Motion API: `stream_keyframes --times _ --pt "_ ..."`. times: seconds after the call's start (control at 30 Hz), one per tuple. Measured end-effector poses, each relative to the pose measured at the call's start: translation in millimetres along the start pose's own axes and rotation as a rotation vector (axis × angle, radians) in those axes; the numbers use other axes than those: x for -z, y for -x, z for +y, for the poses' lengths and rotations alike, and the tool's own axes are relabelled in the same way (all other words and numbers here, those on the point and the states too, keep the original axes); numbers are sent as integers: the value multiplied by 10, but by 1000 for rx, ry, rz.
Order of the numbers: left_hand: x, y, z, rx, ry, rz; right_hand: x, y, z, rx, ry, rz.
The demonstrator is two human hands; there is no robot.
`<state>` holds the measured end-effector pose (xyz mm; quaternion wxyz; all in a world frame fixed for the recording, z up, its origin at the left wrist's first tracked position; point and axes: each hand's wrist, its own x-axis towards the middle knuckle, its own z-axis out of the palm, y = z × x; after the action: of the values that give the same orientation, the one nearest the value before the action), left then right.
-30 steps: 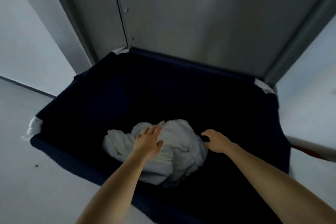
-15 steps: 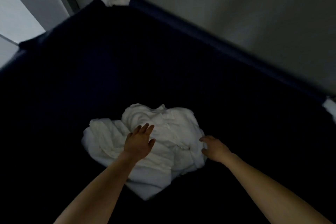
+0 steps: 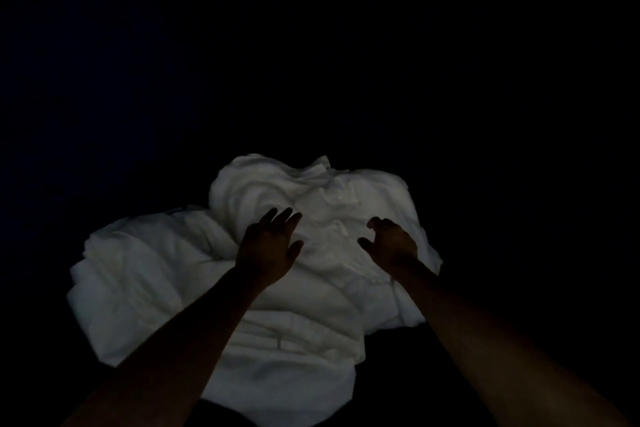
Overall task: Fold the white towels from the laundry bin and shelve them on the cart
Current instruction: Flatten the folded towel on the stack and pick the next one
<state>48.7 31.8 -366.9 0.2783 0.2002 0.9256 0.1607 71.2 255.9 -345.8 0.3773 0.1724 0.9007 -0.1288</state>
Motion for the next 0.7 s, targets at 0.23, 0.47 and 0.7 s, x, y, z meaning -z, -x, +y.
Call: stream_keyframes --times 0.23,0.47,0.7 --pt "-520 -400 -121 -30 52 23 -436 -578 -20 28 18 -18" --pt "-786 -485 -160 -64 21 -5 -655 -803 -14 87 154 84" --pt "-695 -437 -16 -74 12 -50 -488 -636 203 21 -334 80"
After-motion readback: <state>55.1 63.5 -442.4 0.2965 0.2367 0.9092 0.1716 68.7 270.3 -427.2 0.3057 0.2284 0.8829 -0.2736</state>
